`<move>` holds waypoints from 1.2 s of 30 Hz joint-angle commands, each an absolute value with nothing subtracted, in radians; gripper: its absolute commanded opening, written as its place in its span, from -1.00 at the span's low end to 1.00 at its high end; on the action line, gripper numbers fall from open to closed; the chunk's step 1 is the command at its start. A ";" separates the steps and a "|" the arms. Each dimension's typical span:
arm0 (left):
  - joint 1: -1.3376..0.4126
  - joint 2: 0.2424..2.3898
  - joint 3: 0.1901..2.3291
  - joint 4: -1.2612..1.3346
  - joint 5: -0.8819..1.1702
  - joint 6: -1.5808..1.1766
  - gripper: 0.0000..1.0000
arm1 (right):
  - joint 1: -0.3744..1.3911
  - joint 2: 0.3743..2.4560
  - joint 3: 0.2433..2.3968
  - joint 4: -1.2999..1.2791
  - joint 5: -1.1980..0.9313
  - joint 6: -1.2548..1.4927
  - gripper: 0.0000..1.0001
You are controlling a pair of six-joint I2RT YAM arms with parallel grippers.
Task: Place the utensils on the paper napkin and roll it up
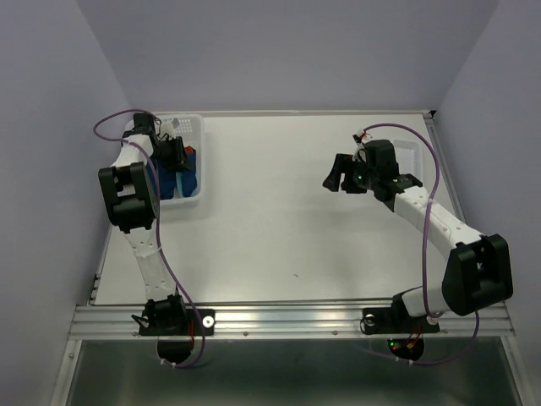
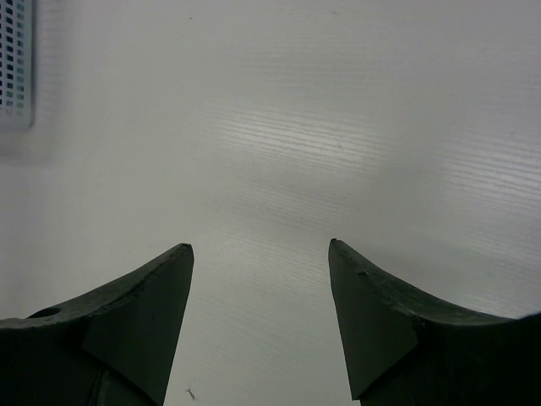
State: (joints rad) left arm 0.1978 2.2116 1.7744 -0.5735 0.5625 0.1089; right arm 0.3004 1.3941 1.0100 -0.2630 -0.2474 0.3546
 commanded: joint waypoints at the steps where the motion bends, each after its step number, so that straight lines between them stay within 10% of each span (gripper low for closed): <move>1: 0.199 2.180 1.775 -0.574 0.546 0.126 -0.14 | 0.291 1.384 1.017 -0.259 -0.261 0.351 0.43; 20: 0.198 1.994 1.736 -0.528 0.515 0.109 0.98 | 0.291 1.378 1.023 -0.259 -0.290 0.360 0.43; 26: 0.190 1.945 1.759 -0.538 0.497 0.106 0.98 | 0.291 1.373 1.023 -0.264 -0.287 0.364 0.46; 30: 0.187 1.882 1.782 -0.535 0.456 0.087 0.98 | 0.291 1.365 1.026 -0.276 -0.252 0.371 0.99; 36: 0.112 1.743 1.809 -0.568 0.280 0.084 0.98 | 0.291 1.344 1.034 -0.305 -0.100 0.397 1.00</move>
